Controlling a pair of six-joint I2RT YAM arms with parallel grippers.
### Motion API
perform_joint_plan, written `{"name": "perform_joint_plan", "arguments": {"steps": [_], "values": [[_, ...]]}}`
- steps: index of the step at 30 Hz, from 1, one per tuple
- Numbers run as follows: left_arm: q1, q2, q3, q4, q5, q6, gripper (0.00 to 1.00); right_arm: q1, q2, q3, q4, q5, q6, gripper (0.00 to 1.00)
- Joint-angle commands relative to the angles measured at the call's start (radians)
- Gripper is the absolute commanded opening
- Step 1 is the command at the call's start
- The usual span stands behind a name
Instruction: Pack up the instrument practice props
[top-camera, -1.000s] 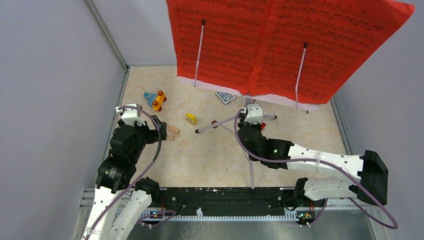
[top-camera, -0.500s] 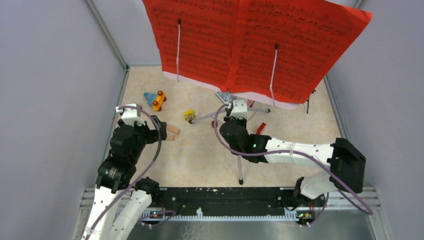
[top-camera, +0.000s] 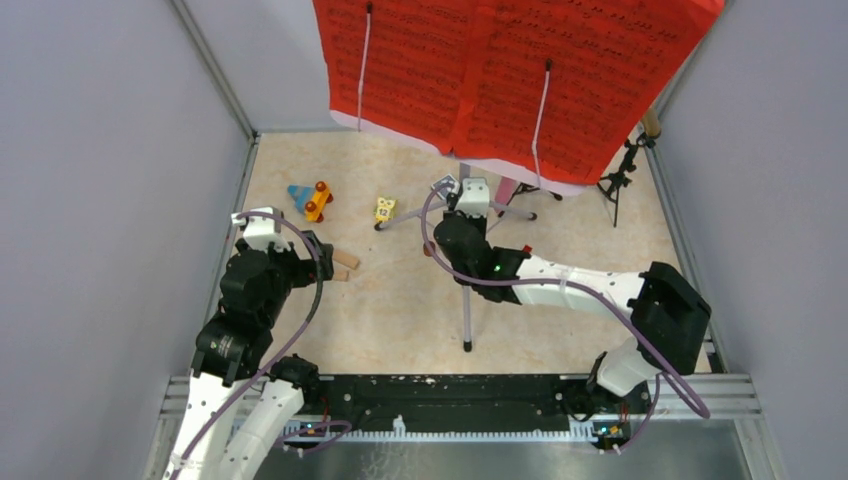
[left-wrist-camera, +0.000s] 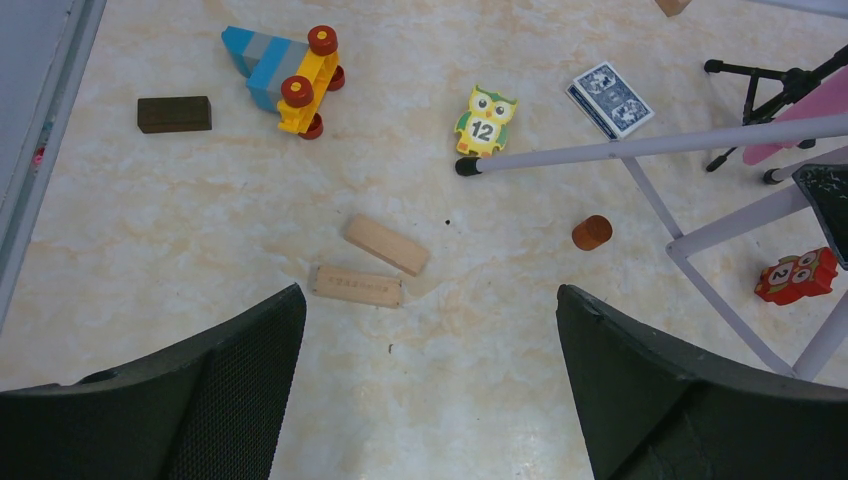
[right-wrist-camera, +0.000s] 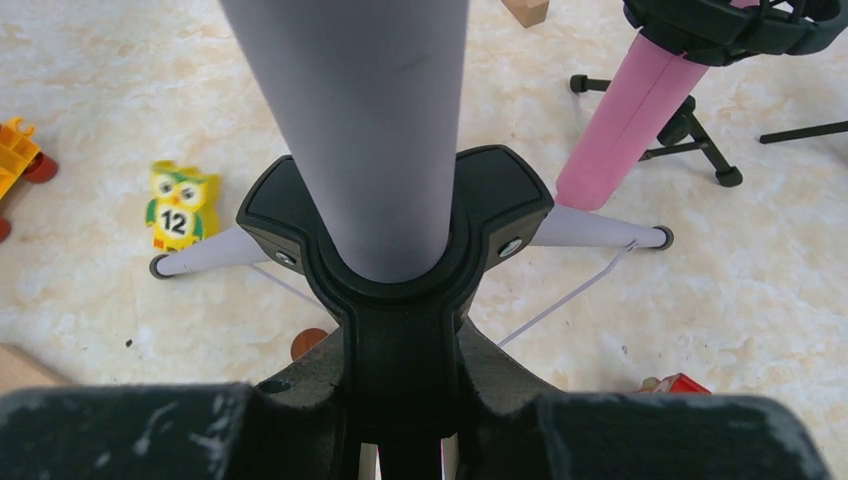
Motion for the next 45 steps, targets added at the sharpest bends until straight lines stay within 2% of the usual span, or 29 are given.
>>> {"name": "perform_joint_plan", "arguments": {"steps": [1, 14, 20, 25, 31, 32, 33, 35, 40, 45], "values": [[0.006, 0.000, -0.006, 0.037, 0.002, -0.008, 0.99, -0.035, 0.021, 0.052, 0.169, -0.016, -0.009, 0.00], [0.007, 0.007, -0.006, 0.037, 0.000, -0.008, 0.99, -0.080, 0.092, 0.125, 0.152, -0.106, -0.029, 0.00], [0.007, 0.008, -0.006, 0.037, -0.002, -0.009, 0.99, -0.080, 0.095, 0.140, 0.094, -0.129, 0.021, 0.00], [0.007, 0.014, -0.006, 0.037, -0.001, -0.009, 0.99, -0.080, 0.070, 0.140, 0.017, -0.124, 0.060, 0.15], [0.007, 0.002, -0.004, 0.034, -0.001, -0.010, 0.99, -0.081, -0.048, 0.098, -0.090, -0.136, 0.097, 0.46], [0.008, -0.005, -0.004, 0.035, 0.005, -0.007, 0.99, -0.080, -0.076, 0.082, -0.096, -0.155, 0.097, 0.57], [0.007, -0.013, -0.002, 0.039, 0.014, -0.003, 0.99, -0.080, -0.105, 0.062, -0.098, -0.174, 0.095, 0.62], [0.007, -0.030, -0.005, 0.046, 0.035, 0.006, 0.99, -0.080, -0.167, 0.015, -0.081, -0.226, 0.074, 0.69], [0.007, -0.026, 0.012, 0.053, 0.090, 0.029, 0.99, -0.080, -0.323, -0.092, -0.072, -0.386, -0.006, 0.71], [0.007, 0.023, 0.045, 0.027, 0.114, 0.030, 0.99, -0.080, -0.461, -0.192, -0.172, -0.471, -0.024, 0.71]]}}
